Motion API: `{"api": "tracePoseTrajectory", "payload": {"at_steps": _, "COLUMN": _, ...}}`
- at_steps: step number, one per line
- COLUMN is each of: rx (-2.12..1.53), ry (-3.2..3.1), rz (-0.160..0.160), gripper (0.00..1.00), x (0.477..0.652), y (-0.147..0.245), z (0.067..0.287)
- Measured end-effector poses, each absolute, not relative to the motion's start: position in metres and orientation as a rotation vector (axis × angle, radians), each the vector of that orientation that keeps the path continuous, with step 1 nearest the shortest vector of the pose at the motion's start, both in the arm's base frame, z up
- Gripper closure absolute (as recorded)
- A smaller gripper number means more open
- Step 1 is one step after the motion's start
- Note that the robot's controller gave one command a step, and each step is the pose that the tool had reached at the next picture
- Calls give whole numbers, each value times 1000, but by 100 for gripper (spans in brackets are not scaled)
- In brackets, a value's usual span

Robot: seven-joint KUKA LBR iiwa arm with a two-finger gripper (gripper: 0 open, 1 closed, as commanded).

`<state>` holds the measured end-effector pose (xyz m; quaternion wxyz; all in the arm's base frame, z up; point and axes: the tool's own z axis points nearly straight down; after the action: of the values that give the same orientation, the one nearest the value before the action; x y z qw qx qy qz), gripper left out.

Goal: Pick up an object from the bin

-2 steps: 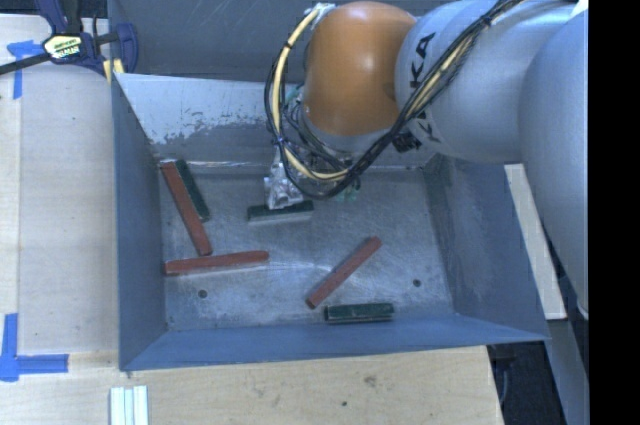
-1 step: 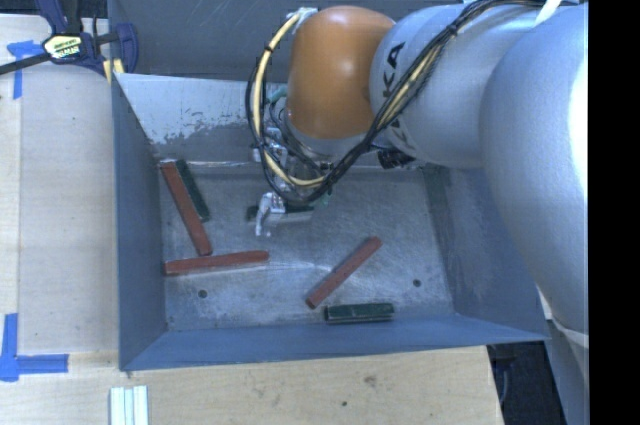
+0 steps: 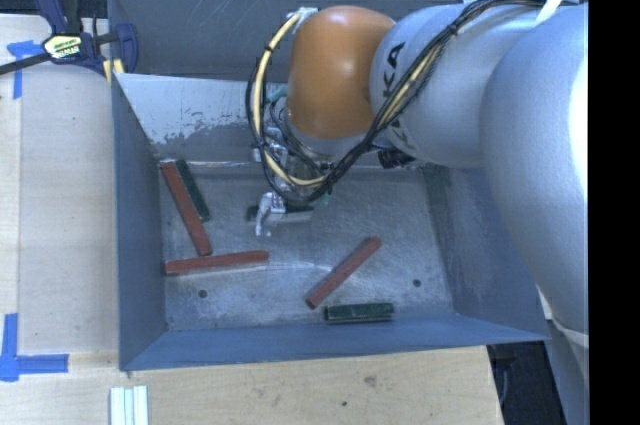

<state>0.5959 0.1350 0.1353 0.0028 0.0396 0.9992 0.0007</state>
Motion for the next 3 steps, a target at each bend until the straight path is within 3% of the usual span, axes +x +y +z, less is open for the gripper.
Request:
{"api": "tracePoseTrajectory", "payload": {"at_steps": 1, "rx": -195, "ry": 3126, "rz": 8, "gripper": 100, "x": 608, "y": 114, "z": 83}}
{"api": "tracePoseTrajectory", "payload": {"at_steps": 2, "rx": -192, "ry": 3125, "rz": 3, "gripper": 0, "x": 607, "y": 112, "z": 79}}
{"api": "tracePoseTrajectory", "payload": {"at_steps": 3, "rx": -189, "ry": 3118, "rz": 5, "gripper": 100, "x": 608, "y": 112, "z": 81}}
